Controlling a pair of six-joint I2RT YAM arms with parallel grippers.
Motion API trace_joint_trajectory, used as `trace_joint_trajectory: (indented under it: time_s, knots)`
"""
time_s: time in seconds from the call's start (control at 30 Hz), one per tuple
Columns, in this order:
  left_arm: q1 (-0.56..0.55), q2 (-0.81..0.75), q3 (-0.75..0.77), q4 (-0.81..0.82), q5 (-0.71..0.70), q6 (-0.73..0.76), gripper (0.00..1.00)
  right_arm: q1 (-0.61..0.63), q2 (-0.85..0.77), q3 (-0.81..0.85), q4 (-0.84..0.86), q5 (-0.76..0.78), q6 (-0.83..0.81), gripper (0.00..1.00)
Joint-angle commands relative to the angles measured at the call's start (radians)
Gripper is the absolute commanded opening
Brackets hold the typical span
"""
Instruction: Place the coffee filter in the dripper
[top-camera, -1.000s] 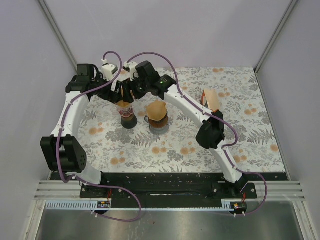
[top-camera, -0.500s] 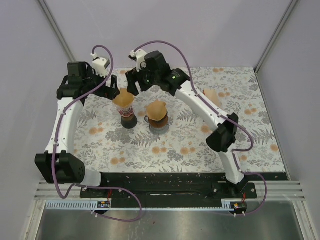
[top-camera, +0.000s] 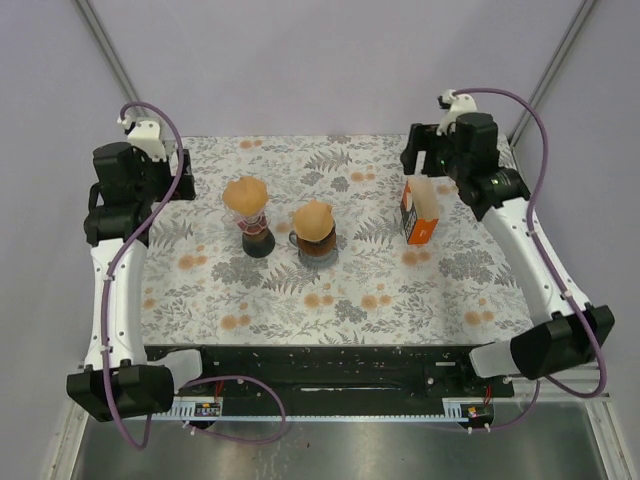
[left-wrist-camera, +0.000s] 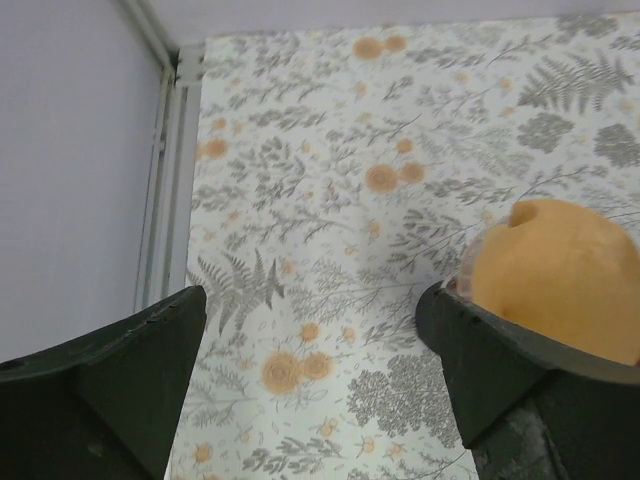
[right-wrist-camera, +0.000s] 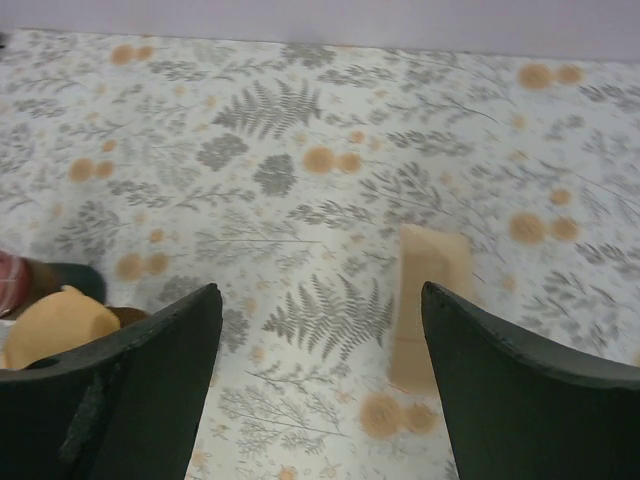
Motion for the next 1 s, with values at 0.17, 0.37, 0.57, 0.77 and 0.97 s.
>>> trace_joint_trajectory:
  time_s: [0.17, 0.37, 0.57, 0.77, 0.97]
  knots:
    - [0.088, -0.087, -0.337, 0.267, -0.113, -0.092, 0.99, -0.212, -0.242, -0.330, 0.157, 0.168, 0.049, 0.90]
    - [0.090, -0.100, -0.551, 0.504, -0.142, -0.153, 0.99, -0.259, -0.307, -0.580, 0.316, 0.248, 0.072, 0.91]
    - [0.090, -0.104, -0.721, 0.713, -0.077, -0.175, 0.99, -0.261, -0.373, -0.824, 0.597, 0.303, 0.085, 0.91]
    - [0.090, -0.090, -0.821, 0.834, -0.077, -0.219, 0.99, -0.261, -0.390, -0.962, 0.730, 0.381, 0.079, 0.91]
    - [0.090, -0.086, -0.864, 0.891, -0.014, -0.225, 0.99, -0.261, -0.368, -1.013, 0.806, 0.410, 0.080, 0.91]
